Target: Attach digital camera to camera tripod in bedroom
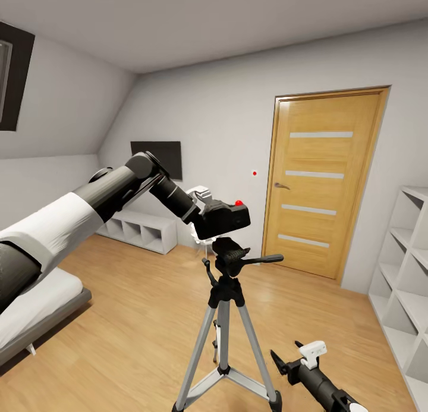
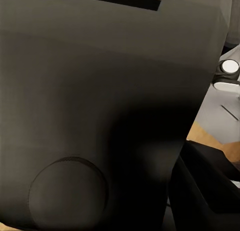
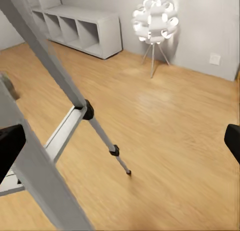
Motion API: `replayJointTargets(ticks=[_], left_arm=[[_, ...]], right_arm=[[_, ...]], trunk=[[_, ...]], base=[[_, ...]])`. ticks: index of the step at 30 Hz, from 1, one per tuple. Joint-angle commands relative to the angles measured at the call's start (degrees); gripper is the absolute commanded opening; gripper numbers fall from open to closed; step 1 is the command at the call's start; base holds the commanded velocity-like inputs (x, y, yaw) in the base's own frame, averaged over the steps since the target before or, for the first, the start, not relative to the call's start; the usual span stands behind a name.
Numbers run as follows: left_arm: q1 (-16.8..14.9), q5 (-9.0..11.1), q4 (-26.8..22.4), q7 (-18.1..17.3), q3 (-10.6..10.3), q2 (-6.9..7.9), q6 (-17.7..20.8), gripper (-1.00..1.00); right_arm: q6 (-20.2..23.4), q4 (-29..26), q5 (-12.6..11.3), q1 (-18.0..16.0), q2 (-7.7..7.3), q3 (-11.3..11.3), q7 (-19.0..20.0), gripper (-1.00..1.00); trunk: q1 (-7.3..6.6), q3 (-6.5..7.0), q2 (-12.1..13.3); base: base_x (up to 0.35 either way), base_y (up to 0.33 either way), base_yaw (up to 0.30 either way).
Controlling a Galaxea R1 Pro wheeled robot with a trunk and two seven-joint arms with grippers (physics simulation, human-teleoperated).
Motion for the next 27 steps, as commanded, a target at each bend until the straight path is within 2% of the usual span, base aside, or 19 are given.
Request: replayJointTargets(ticks=[1,4,8,10,11,14,17,18,21,24,27], left_arm=[[-0.06,0.13,-0.03,-0.16,-0.16,0.06,0.44,-1.00],[-0.06,0.12,-0.03,-0.16,-0.16,0.07,0.44,-1.00],[-0.06,0.16,-0.03,-0.16,-0.16,0.05,0.44,-1.00],[-0.06,0.13,-0.03,-0.16,-0.16,0.02,0.44,-1.00],[-0.06,0.14,-0.03,-0.16,-0.17,0.01,0.44,-1.00],[-0.06,0.13,-0.03,-0.16,-0.17,0.00,0.44,-1.00],[-0.06,0.11,-0.03,-0.16,-0.17,0.00,0.44,-1.00],[-0.06,0.13,-0.03,-0.16,-0.17,-0.02,0.44,-1.00],[-0.06,0.13,-0.03,-0.16,-0.17,-0.05,0.44,-1.00],[-0.06,0.11,-0.03,-0.16,-0.17,-0.32,0.44,-1.00],[-0.06,0.10,-0.03,-0.16,-0.17,-0.42,0.44,-1.00]], right_arm=[[-0.12,0.08,-0.62,-0.03,-0.06,-1.36,0.44,1.00],[-0.12,0.08,-0.66,-0.03,-0.07,-3.88,2.22,1.00],[-0.12,0.08,-0.67,-0.02,-0.07,-5.67,5.25,1.00],[-0.12,0.08,-0.68,-0.01,-0.07,-6.89,9.39,1.00],[-0.09,0.08,-0.64,-0.01,-0.07,-7.16,11.66,1.00],[-0.10,0.08,-0.61,-0.01,-0.03,-7.21,13.51,1.00],[-0.11,0.08,-0.60,-0.01,0.00,-6.61,14.30,1.00],[-0.12,0.08,-0.60,-0.02,0.01,-4.99,14.66,1.00],[-0.12,0.08,-0.60,0.01,0.02,-3.72,14.84,1.00],[-0.09,0.10,-0.54,0.01,0.02,-0.68,14.75,1.00],[-0.01,0.13,-0.53,-0.02,0.04,0.11,14.55,1.00]], trunk=[[0.02,-0.03,-0.05],[0.02,-0.03,-0.05],[0.02,-0.03,-0.05],[0.02,-0.03,-0.05],[0.02,-0.03,-0.05],[0.02,-0.03,-0.05],[0.02,-0.03,-0.05],[0.02,-0.03,-0.05],[0.02,-0.03,-0.05],[0.02,-0.03,-0.05],[0.02,-0.03,-0.05]], base=[[0.000,0.000,0.000],[0.000,0.000,0.000],[0.000,0.000,0.000],[0.000,0.000,0.000],[0.000,0.000,0.000],[0.000,0.000,0.000],[0.000,0.000,0.000],[0.000,0.000,0.000],[0.000,0.000,0.000],[0.000,0.000,0.000],[0.000,0.000,0.000]])
